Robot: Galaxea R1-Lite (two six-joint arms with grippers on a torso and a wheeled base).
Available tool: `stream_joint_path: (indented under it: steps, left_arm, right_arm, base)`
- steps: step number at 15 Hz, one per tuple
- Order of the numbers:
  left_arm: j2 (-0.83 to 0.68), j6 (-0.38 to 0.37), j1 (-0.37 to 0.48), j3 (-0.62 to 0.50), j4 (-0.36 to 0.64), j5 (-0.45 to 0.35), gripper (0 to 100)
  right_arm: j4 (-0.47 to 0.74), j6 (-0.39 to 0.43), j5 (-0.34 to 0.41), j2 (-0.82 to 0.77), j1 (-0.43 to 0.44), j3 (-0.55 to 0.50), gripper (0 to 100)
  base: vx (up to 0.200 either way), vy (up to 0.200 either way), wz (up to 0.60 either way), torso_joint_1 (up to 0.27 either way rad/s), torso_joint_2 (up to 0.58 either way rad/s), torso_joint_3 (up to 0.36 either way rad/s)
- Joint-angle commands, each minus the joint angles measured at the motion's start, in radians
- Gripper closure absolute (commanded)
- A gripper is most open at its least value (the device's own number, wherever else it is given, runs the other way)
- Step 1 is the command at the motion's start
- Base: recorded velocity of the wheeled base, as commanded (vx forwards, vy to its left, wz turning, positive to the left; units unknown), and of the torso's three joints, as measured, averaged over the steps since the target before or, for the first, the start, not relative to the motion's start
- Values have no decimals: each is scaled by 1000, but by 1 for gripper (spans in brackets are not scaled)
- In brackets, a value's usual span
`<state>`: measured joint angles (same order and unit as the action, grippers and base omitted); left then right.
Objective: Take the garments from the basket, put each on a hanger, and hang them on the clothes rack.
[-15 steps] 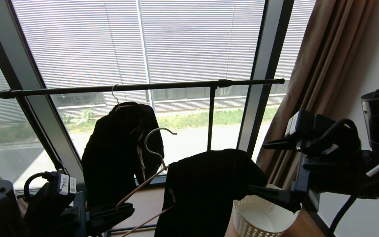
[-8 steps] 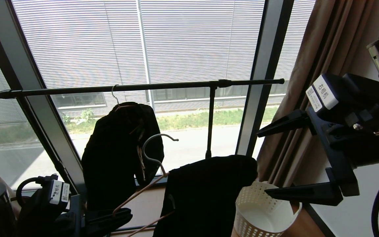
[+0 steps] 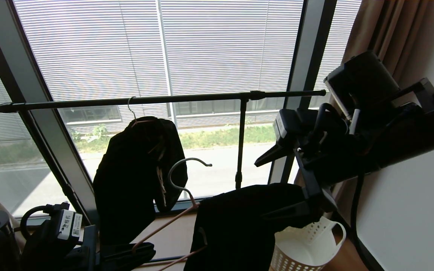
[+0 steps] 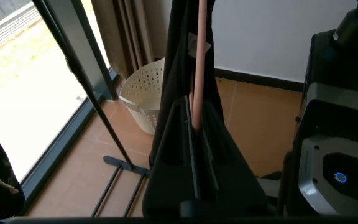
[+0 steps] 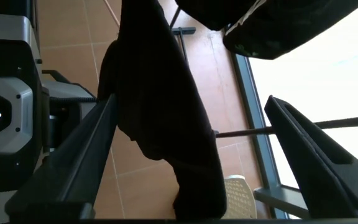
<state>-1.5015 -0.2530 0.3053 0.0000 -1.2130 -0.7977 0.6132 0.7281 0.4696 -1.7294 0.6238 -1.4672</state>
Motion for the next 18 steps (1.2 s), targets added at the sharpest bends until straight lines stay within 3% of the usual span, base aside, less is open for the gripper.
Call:
stream_joint_path:
  steps: [1,13,14,18]
  left_arm:
    - [-2,0,0,0,0,0,100]
    - [-3,-3,0,0,0,2,100]
    - [-5,0,0,0,0,2,100]
    - [-2,0,1,0,0,0,100]
  right_arm:
    - [-4,1,0,-61,10,-2,0]
    - [-7,-1,-3,-133,42,-30,0]
    - [-6,-1,-3,-133,42,-28,100]
    - [-4,-3,-3,-131,42,-27,100]
  base:
    - [0,0,0,0,0,0]
    - [0,0,0,0,0,0]
    - [0,0,0,0,0,0]
    - [0,0,0,0,0,0]
